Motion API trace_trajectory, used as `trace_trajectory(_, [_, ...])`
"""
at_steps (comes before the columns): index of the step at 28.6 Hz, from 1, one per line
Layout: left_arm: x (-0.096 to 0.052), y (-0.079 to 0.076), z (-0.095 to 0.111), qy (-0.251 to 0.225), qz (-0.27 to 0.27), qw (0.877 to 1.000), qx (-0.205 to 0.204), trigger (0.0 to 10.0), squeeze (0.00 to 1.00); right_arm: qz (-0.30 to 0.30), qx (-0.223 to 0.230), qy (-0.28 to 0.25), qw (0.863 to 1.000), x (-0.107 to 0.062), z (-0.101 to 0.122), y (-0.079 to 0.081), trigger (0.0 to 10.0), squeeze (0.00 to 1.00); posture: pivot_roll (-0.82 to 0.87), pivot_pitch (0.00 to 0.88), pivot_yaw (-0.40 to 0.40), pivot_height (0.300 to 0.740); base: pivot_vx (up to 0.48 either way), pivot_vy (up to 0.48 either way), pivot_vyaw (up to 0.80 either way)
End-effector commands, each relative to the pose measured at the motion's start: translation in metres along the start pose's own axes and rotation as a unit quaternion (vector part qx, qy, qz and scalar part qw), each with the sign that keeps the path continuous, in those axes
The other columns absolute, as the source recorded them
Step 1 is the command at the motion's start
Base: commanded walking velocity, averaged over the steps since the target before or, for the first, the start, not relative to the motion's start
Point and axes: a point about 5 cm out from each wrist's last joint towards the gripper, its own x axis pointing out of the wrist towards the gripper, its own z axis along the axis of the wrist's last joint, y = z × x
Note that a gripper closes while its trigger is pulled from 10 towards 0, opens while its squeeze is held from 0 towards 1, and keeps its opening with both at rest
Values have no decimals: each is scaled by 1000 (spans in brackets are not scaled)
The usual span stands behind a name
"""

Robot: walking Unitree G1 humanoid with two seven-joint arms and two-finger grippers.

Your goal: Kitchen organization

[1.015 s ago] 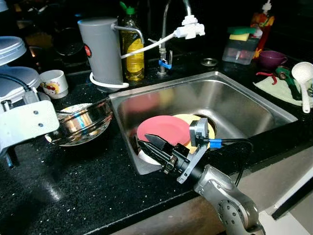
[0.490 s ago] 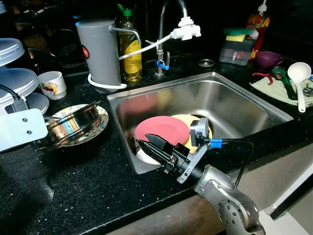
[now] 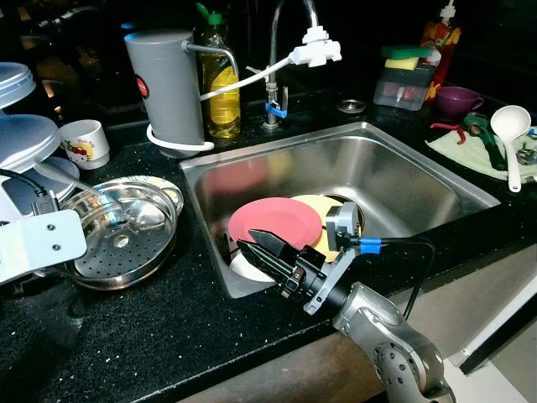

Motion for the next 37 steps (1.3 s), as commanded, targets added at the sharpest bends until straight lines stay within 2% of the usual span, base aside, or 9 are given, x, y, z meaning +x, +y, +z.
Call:
trace_trajectory(1, [1,2,1,4,8,1000,8,10000,1000,-3,4,4,1000,0,-1,0,10000,0,4,0,-18,740,0,0,0])
trace_trajectory(2, [1,2,1,4,8,1000,8,10000,1000,-3,4,4,1000,0,-1,0,10000,0,4,0,-18,740,0,0,0])
trace_trajectory(3, [1,5,1,4,19,1000,12,10000,0,-3,4,5,1000,-1,-1,0,10000,0,3,0,-19,740,0,0,0])
trace_trajectory(8, [2,7,2,2,24,1000,14,10000,0,-2,4,6,1000,-1,-1,0,10000,0,0,0,-21,740,0,0,0])
trace_trajectory(14, [2,25,13,-48,100,994,10,10000,0,-2,4,7,1000,-1,-1,0,10000,0,-2,0,-19,740,0,0,0])
trace_trajectory(18, [3,20,14,-57,74,996,1,10000,0,-3,4,7,1000,0,-2,0,10000,0,-2,0,-17,740,0,0,0])
trace_trajectory(26, [6,2,4,-24,-10,1000,-17,10000,0,-6,4,6,1000,0,-1,-1,10000,0,-1,0,-14,740,0,0,0])
trace_trajectory(32, [7,5,-2,-5,9,1000,-11,10000,0,-7,4,6,1000,0,-1,-1,10000,0,-1,0,-14,740,0,0,0])
trace_trajectory(37, [4,19,-1,-8,66,998,-1,10000,0,-7,3,6,1000,0,-1,-1,10000,0,-2,0,-15,740,0,0,0])
